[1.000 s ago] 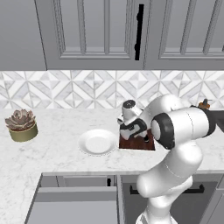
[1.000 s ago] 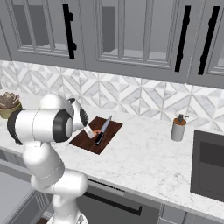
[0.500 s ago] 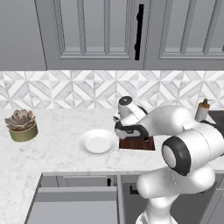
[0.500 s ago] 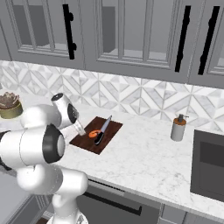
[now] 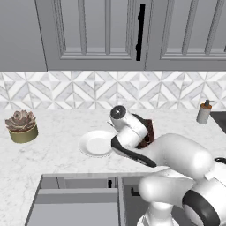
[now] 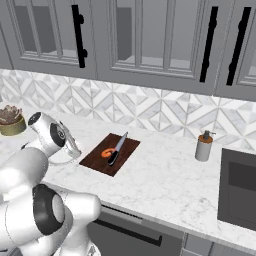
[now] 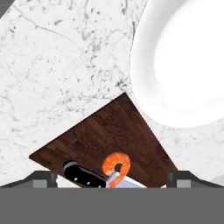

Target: Pick up the knife from the drawer and place it on the cutting board. Then place the meat from the plate to the cutting board.

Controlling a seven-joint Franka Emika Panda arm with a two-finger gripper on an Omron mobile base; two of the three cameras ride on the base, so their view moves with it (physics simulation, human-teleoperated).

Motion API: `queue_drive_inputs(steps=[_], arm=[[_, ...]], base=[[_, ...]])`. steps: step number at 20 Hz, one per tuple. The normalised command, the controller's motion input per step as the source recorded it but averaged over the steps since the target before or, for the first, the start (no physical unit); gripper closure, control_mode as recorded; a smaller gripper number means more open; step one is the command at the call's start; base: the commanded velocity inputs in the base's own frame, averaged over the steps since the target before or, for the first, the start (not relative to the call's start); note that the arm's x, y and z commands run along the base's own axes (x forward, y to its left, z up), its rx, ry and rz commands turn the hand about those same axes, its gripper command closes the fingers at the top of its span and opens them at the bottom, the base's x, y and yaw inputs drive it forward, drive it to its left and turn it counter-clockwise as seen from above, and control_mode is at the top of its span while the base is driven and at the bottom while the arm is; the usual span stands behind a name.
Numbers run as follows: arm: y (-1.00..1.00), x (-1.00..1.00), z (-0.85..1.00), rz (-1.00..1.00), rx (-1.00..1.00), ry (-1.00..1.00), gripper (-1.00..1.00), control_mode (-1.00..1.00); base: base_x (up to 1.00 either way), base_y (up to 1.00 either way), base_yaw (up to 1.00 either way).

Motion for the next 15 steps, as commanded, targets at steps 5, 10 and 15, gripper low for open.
queue_drive_inputs(steps=[5,10,15], arm=[[0.2,-0.55,0.72,0.0,-0.02,-0.24,-1.0,-1.0],[0.04,-0.51,0.55,0.0,0.0,-0.2,-1.0,-1.0],[0.03,-0.28,0.42,0.0,0.0,-0.11,-1.0,-1.0]], base=[[0.0,0.0,0.0],[0.0,0.0,0.0],[0.0,0.0,0.0]])
